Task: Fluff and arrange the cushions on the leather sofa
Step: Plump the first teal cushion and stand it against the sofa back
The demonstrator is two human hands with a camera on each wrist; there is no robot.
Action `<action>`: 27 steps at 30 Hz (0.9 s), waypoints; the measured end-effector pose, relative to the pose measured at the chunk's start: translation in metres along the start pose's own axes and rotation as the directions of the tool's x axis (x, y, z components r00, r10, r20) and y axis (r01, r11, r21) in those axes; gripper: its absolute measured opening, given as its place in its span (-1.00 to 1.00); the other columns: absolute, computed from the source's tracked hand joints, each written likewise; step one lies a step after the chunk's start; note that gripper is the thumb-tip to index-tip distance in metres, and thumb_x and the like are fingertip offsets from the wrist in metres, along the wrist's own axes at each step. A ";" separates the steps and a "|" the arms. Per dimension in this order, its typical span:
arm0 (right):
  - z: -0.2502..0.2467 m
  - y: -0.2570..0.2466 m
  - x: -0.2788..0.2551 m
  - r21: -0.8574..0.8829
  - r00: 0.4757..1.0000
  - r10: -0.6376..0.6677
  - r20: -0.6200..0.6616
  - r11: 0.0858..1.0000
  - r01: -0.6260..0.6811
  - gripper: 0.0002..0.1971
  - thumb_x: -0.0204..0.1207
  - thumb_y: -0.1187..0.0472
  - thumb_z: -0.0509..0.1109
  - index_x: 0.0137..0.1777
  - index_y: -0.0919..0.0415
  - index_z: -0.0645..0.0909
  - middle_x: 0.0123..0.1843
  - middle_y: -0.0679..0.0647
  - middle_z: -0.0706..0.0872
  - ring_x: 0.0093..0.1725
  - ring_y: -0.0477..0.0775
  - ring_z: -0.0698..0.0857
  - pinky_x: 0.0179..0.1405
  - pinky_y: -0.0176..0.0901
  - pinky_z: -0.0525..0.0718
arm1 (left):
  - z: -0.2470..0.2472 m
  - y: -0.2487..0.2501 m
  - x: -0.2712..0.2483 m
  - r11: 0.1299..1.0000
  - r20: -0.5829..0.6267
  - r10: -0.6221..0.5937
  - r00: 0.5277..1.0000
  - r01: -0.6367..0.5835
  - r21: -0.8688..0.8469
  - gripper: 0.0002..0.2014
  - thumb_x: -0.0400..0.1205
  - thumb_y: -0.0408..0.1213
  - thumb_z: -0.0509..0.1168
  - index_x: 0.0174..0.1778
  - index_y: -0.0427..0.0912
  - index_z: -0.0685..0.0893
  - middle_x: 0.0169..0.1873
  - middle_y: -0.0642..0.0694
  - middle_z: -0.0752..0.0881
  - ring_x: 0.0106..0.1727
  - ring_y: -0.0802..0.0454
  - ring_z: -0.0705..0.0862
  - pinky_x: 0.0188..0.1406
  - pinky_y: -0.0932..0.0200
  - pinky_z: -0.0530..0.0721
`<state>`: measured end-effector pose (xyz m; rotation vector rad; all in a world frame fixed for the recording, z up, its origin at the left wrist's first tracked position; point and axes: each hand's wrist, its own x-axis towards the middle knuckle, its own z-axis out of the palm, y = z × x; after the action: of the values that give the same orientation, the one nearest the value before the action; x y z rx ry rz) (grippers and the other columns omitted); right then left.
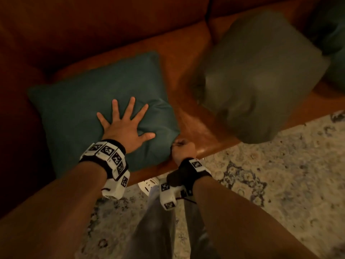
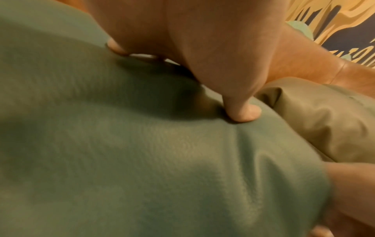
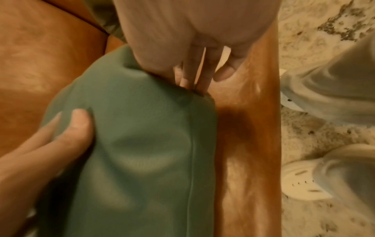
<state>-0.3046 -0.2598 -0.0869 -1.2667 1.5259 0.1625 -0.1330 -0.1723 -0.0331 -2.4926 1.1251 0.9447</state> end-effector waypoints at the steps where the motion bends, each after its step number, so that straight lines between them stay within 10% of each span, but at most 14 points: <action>1: -0.005 0.000 0.001 -0.003 1.000 -0.007 -0.010 1.000 0.007 -0.88 0.51 0.27 0.44 -0.01 0.11 0.76 0.01 0.16 0.82 0.10 0.17 0.74 0.04 -0.21 0.60 | 0.001 -0.001 0.000 1.000 0.002 -0.002 1.000 0.002 0.006 -0.14 0.38 0.62 -0.18 0.52 0.49 -0.44 0.60 0.22 -0.48 0.63 -0.29 -0.46 0.41 -0.71 -0.21; 5: -0.036 0.039 0.000 0.209 0.993 0.112 0.025 0.971 -0.115 -0.89 0.56 0.23 0.46 0.04 0.11 0.77 -0.12 -0.01 0.78 0.05 0.12 0.74 0.07 -0.09 0.64 | 0.000 0.000 0.002 1.000 -0.007 0.009 1.000 -0.009 0.004 -0.18 0.43 0.59 -0.16 0.54 0.51 -0.38 0.62 0.24 -0.44 0.65 -0.26 -0.42 0.43 -0.69 -0.20; 10: -0.046 0.068 0.001 0.621 0.950 0.282 0.138 0.722 -0.304 -0.88 0.49 0.30 0.41 -0.02 0.15 0.73 -0.14 0.04 0.80 -0.09 0.06 0.73 0.04 0.02 0.68 | 0.002 0.004 0.000 0.999 -0.008 0.001 1.000 0.000 0.045 -0.21 0.49 0.53 -0.14 0.55 0.47 -0.38 0.62 0.22 -0.44 0.65 -0.28 -0.41 0.43 -0.70 -0.16; 13: -0.034 0.050 0.016 0.521 0.973 0.124 0.196 0.828 -0.210 -0.62 0.31 0.01 0.66 0.12 0.03 0.73 0.16 0.07 0.80 0.14 0.16 0.77 0.21 0.25 0.73 | 0.001 0.006 -0.002 0.998 -0.006 0.001 1.000 0.000 0.070 -0.21 0.51 0.51 -0.13 0.56 0.45 -0.40 0.62 0.19 -0.45 0.64 -0.28 -0.42 0.43 -0.70 -0.16; 17: -0.033 0.050 0.030 0.432 0.985 0.023 0.169 0.897 -0.095 -0.92 0.39 0.09 0.62 -0.14 -0.01 0.80 0.04 0.12 0.85 0.12 0.26 0.79 0.22 0.34 0.72 | -0.006 0.005 -0.008 0.995 -0.072 0.044 0.996 -0.050 -0.083 -0.20 0.57 0.36 0.11 0.63 0.37 -0.19 0.68 0.15 -0.27 0.69 -0.18 -0.28 0.55 -0.51 -0.13; 19: -0.045 0.055 0.035 0.445 0.990 0.033 0.134 0.891 -0.089 -0.91 0.43 0.03 0.58 -0.13 -0.01 0.80 0.03 0.11 0.84 0.16 0.26 0.77 0.26 0.33 0.69 | -0.001 -0.017 -0.029 0.945 -0.294 -0.035 0.955 -0.064 -0.320 -0.28 0.60 0.15 0.27 0.66 0.15 0.16 0.69 -0.11 0.05 0.69 -0.21 0.03 0.65 -0.24 0.04; 21: -0.061 0.052 0.037 0.408 0.996 0.029 0.080 0.911 -0.059 -0.92 0.60 0.11 0.46 0.02 0.06 0.75 0.11 0.15 0.80 0.20 0.28 0.74 0.31 0.30 0.66 | 0.018 -0.053 -0.065 0.867 -0.479 -0.317 0.819 0.046 -0.496 -0.39 0.57 0.01 0.31 0.53 -0.14 0.42 0.53 -0.36 0.36 0.55 -0.32 0.31 0.57 -0.10 0.25; 24: -0.091 0.031 0.026 -0.084 0.995 -0.092 -0.040 0.993 0.089 -0.71 0.73 0.10 0.26 0.38 0.13 0.59 0.33 0.20 0.70 0.32 0.32 0.65 0.29 0.08 0.57 | 0.075 -0.095 -0.117 0.443 -0.033 -0.774 0.632 0.505 -0.741 -0.40 0.64 0.05 0.26 0.53 -0.23 0.40 0.49 -0.41 0.41 0.47 -0.40 0.39 0.47 -0.18 0.38; 27: -0.097 -0.008 -0.008 -0.469 0.907 -0.417 -0.068 0.815 0.339 -0.56 0.66 0.08 0.33 0.50 0.10 0.41 0.36 0.20 0.68 0.30 0.35 0.65 0.26 0.14 0.59 | 0.126 -0.094 -0.137 -0.178 0.574 -0.518 0.634 0.576 -0.797 -0.36 0.66 0.29 0.01 0.29 -0.17 0.64 0.33 -0.33 0.64 0.23 -0.32 0.65 0.34 -0.23 0.56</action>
<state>-0.3603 -0.3231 -0.0380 -1.9796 1.3812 0.1533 -0.1887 0.0282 -0.0434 -3.1349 -1.3089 1.6802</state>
